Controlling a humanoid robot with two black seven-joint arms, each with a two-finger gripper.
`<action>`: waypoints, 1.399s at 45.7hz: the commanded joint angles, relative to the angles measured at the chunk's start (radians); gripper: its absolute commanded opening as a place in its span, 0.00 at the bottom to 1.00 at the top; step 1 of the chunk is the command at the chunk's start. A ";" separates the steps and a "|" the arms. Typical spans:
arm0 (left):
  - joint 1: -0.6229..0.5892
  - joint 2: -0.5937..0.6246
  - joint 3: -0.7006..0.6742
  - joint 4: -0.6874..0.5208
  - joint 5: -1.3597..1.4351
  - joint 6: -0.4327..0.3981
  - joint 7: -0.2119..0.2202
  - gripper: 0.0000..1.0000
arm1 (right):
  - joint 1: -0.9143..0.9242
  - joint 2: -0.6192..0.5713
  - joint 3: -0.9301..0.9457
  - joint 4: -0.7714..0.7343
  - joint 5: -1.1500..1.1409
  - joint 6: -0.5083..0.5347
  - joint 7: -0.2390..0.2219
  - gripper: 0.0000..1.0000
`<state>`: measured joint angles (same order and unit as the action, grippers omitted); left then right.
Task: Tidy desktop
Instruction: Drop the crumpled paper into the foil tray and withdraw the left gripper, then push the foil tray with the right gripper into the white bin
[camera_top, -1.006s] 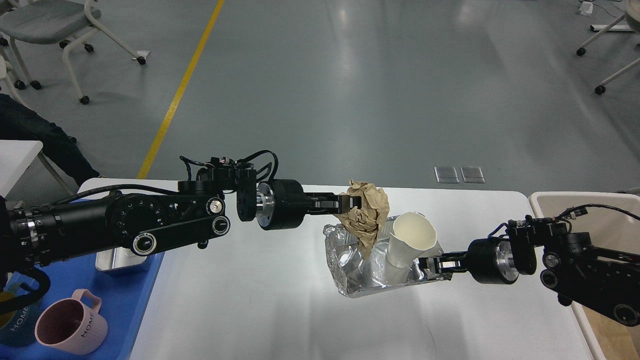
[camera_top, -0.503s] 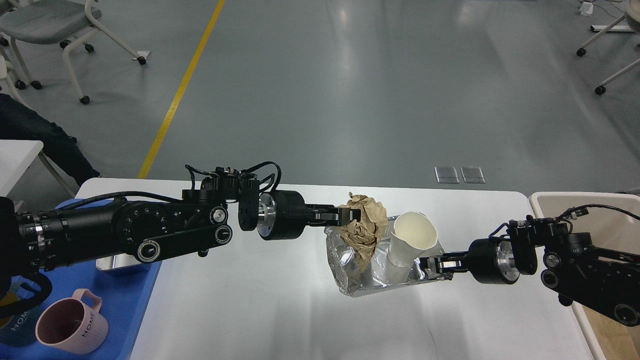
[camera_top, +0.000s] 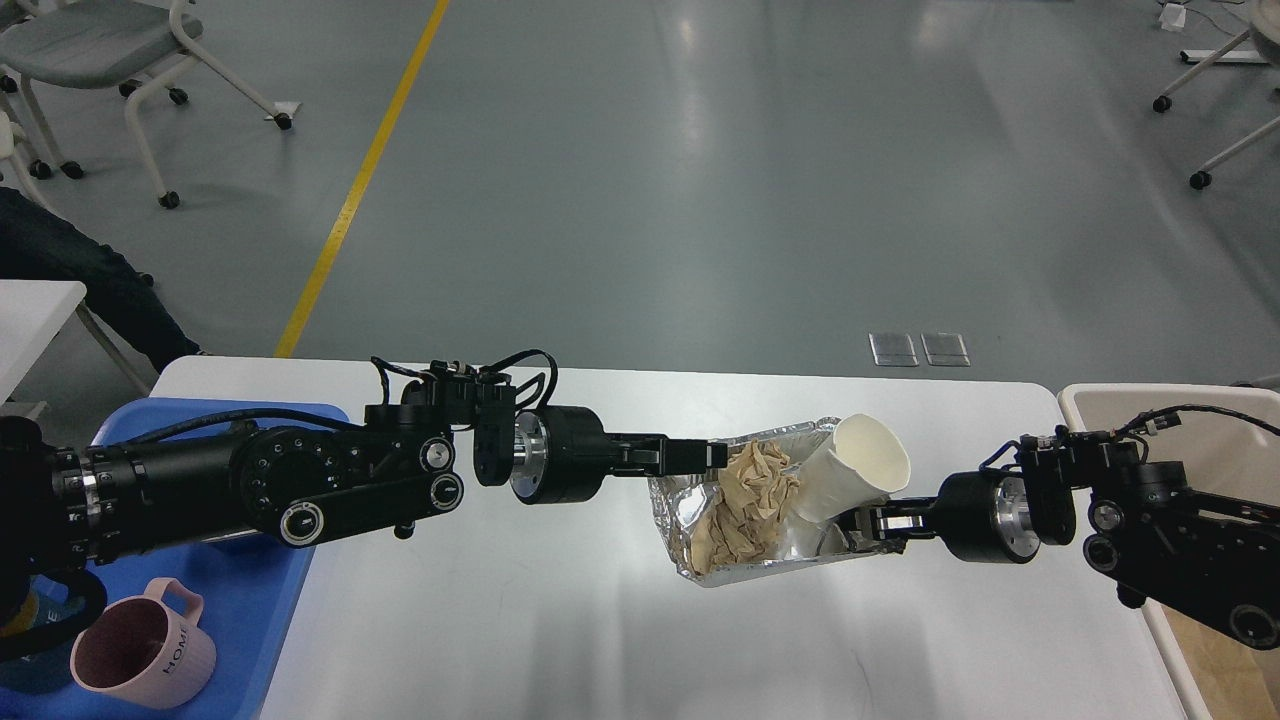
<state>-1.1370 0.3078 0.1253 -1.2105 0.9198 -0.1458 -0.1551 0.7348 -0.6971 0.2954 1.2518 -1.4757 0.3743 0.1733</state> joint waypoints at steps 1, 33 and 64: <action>0.020 0.013 -0.021 0.000 -0.012 0.012 -0.001 0.82 | 0.000 -0.001 -0.001 0.000 0.000 -0.001 0.000 0.00; 0.301 0.145 -0.621 0.032 -0.352 0.114 0.000 0.95 | -0.049 -0.113 0.059 -0.005 0.100 -0.029 0.000 0.00; 0.485 0.084 -0.931 0.203 -0.490 0.183 -0.034 0.96 | -0.245 -0.344 0.060 -0.202 0.532 -0.189 0.002 0.00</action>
<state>-0.6839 0.4272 -0.7518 -1.0404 0.4733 0.0367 -0.1717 0.5151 -1.0470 0.3568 1.1444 -0.9907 0.1908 0.1734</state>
